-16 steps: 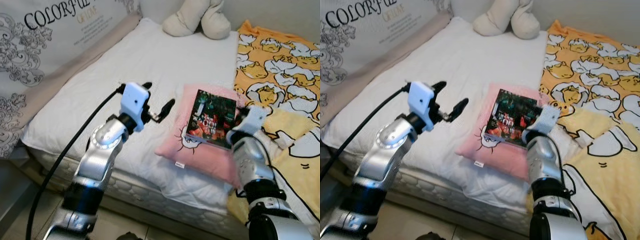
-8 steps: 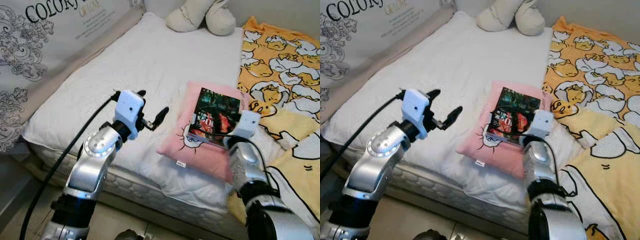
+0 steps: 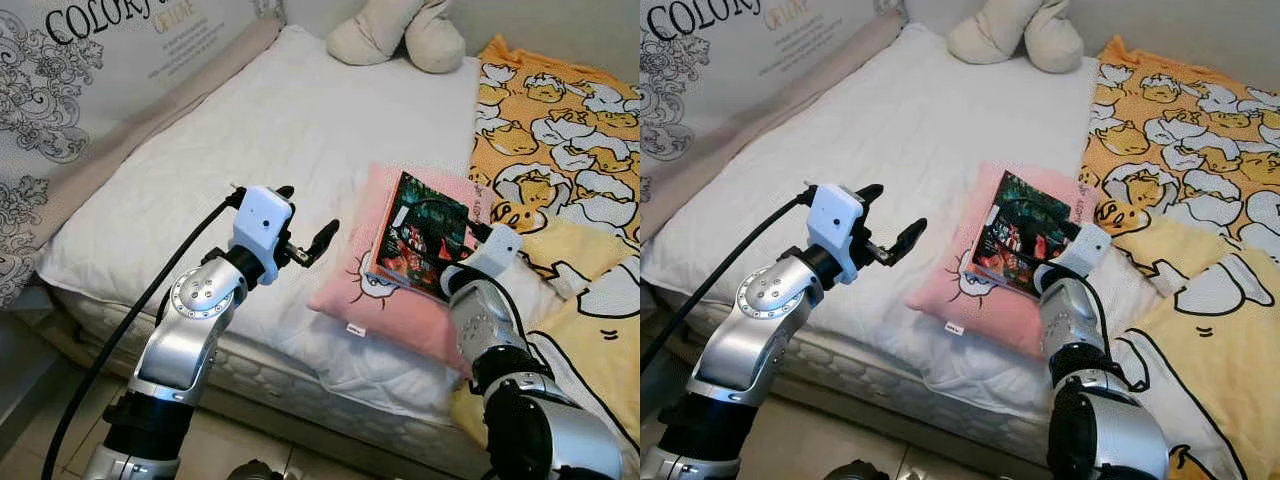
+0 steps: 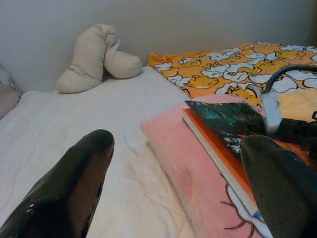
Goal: Clean up the room
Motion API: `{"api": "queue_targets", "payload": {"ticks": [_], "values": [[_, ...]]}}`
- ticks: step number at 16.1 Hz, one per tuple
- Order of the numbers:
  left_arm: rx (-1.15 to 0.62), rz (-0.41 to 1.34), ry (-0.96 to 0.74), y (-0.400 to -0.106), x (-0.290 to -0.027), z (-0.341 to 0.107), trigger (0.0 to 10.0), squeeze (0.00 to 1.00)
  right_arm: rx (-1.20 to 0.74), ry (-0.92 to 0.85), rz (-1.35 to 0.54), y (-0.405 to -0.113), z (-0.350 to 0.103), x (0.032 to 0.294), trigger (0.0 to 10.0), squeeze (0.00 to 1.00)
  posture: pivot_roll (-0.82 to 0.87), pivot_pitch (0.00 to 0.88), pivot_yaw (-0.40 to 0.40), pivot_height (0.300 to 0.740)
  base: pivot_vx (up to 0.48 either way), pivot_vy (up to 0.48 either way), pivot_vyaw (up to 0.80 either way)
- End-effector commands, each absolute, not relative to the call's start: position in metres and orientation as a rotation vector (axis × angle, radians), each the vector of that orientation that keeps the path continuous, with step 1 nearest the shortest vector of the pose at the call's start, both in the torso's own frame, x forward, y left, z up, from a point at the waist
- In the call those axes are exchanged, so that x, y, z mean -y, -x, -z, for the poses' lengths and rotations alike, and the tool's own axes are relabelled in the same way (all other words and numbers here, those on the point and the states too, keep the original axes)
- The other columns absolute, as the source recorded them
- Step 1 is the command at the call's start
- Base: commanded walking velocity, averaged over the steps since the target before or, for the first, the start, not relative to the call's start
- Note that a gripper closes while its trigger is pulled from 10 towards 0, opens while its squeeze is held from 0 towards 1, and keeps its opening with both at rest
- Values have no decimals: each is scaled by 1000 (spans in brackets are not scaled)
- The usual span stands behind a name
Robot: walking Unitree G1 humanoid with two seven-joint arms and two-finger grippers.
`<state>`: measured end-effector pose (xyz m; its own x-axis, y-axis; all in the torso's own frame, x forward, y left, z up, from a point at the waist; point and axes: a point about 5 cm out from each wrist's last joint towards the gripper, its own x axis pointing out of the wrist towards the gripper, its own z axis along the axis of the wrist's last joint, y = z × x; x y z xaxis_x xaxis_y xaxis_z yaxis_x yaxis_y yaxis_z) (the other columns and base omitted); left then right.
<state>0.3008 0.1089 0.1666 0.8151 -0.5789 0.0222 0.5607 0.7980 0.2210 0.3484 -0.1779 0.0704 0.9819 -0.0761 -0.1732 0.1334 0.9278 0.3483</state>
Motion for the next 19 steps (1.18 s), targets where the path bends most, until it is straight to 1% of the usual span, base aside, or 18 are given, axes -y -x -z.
{"api": "queue_targets", "payload": {"ticks": [1, 3, 6, 7, 9, 12, 15, 18, 19], "values": [[98, 613, -231, -301, -108, -169, 10000, 0, -42, -111, 65, -352, -88, 172, 10000, 0, 219, 11, -30, 740, 0, 0, 0], [97, 613, -231, -301, -107, -168, 10000, 0, 40, -52, 43, -352, -98, 166, 10000, 0, 213, 9, -31, 740, 0, 0, 0], [98, 623, -232, -301, -104, -167, 10000, 0, 49, -108, 144, -348, -94, 173, 10000, 0, 208, 6, -32, 740, 0, 0, 0], [101, 635, -238, -301, -102, -167, 10000, 0, -2, -182, 185, -342, -82, 173, 10000, 0, 204, 0, -31, 740, 0, 0, 0], [102, 640, -245, -301, -102, -167, 10000, 0, -55, -283, 229, -339, -72, 173, 10000, 0, 202, 0, -30, 740, 0, 0, 0], [105, 646, -255, -302, -101, -167, 10000, 0, -84, -367, 219, -339, -67, 169, 10000, 0, 203, 0, -28, 740, 0, 0, 0], [109, 651, -267, -302, -100, -166, 10000, 0, -163, -523, 229, -337, -57, 168, 10000, 0, 209, 0, -29, 740, 0, 0, 0], [111, 651, -273, -303, -101, -166, 10000, 0, -212, -564, 193, -337, -51, 162, 10000, 0, 216, 0, -29, 740, 0, 0, 0], [112, 650, -276, -303, -101, -167, 10000, 0, -228, -603, 202, -337, -49, 162, 10000, 0, 216, 0, -30, 740, 0, 0, 0]]}}
